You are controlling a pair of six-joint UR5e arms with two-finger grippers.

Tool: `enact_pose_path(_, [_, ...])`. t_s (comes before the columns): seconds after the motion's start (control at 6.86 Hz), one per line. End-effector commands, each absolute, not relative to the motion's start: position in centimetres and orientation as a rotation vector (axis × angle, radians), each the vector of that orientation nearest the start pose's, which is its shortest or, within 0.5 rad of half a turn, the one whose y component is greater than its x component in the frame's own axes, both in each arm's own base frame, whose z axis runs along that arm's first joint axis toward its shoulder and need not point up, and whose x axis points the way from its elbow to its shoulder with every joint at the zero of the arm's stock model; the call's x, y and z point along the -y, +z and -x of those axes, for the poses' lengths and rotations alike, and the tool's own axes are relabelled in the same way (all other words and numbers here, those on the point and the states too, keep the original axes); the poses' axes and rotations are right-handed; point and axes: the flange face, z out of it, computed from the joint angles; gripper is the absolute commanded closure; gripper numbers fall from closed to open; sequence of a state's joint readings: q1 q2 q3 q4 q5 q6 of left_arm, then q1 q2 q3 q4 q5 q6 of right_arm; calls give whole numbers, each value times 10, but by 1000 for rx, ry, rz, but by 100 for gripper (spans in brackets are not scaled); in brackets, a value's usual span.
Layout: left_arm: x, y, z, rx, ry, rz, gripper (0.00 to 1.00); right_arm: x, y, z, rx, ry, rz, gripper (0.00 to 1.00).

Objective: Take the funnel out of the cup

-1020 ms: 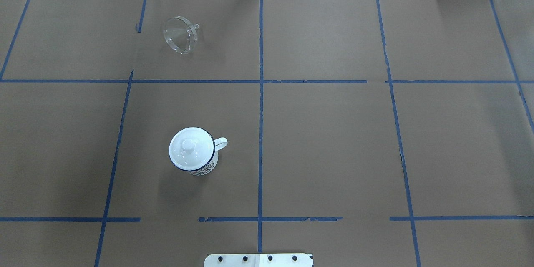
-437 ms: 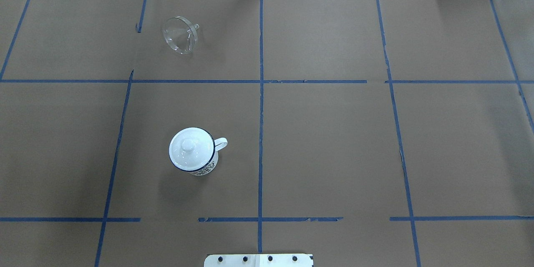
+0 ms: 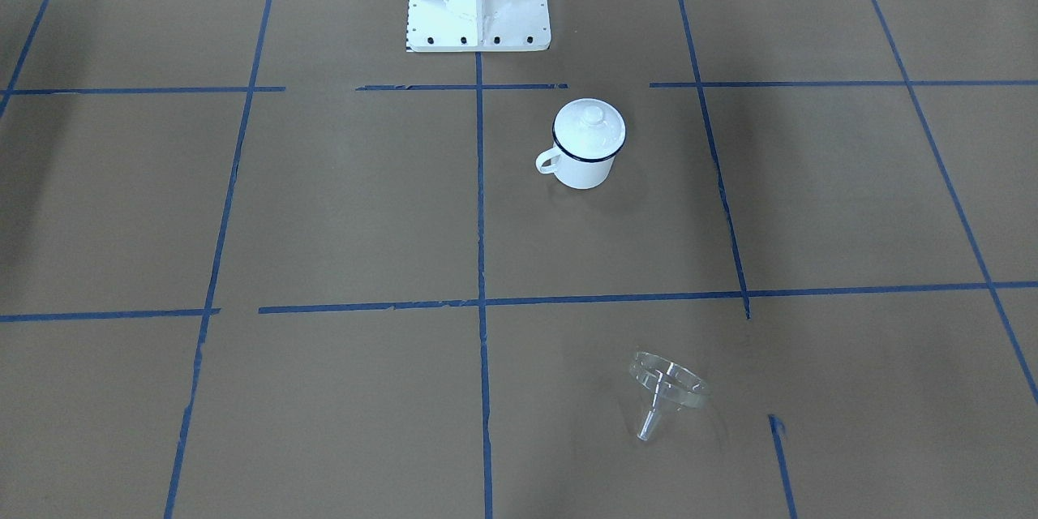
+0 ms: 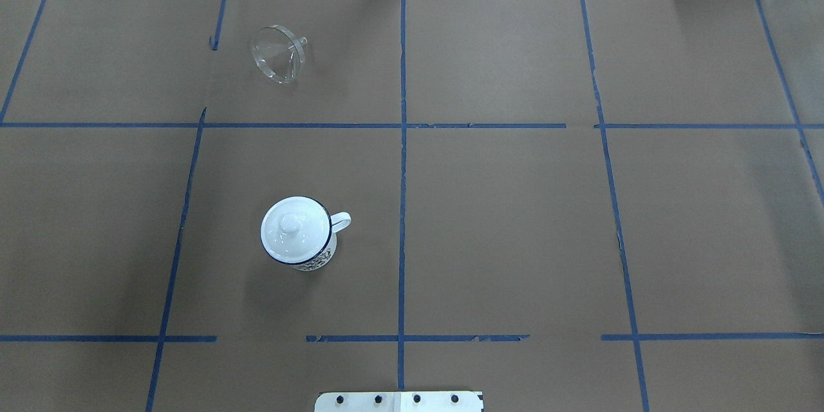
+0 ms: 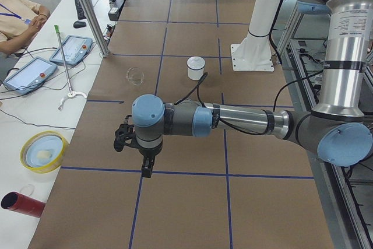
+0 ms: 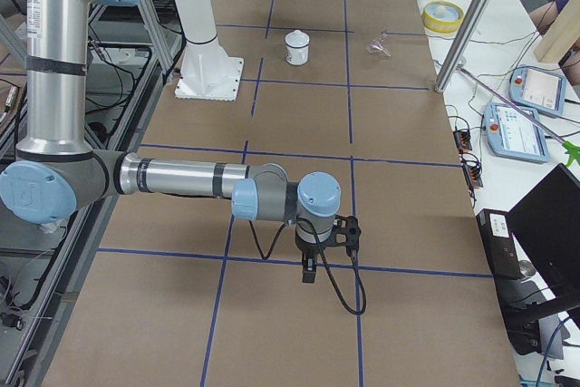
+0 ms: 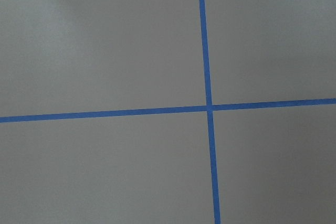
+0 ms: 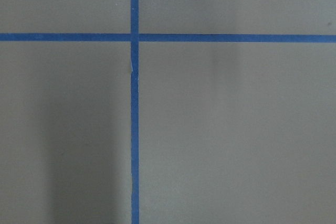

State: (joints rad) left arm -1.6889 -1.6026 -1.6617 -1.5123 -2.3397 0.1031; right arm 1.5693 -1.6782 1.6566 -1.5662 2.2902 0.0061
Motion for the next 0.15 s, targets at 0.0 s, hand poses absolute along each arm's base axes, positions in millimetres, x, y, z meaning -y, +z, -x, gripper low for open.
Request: enact_pose_path(0.0, [497, 602, 120, -805, 12, -148, 0, 445, 670, -67, 719, 10, 19, 0])
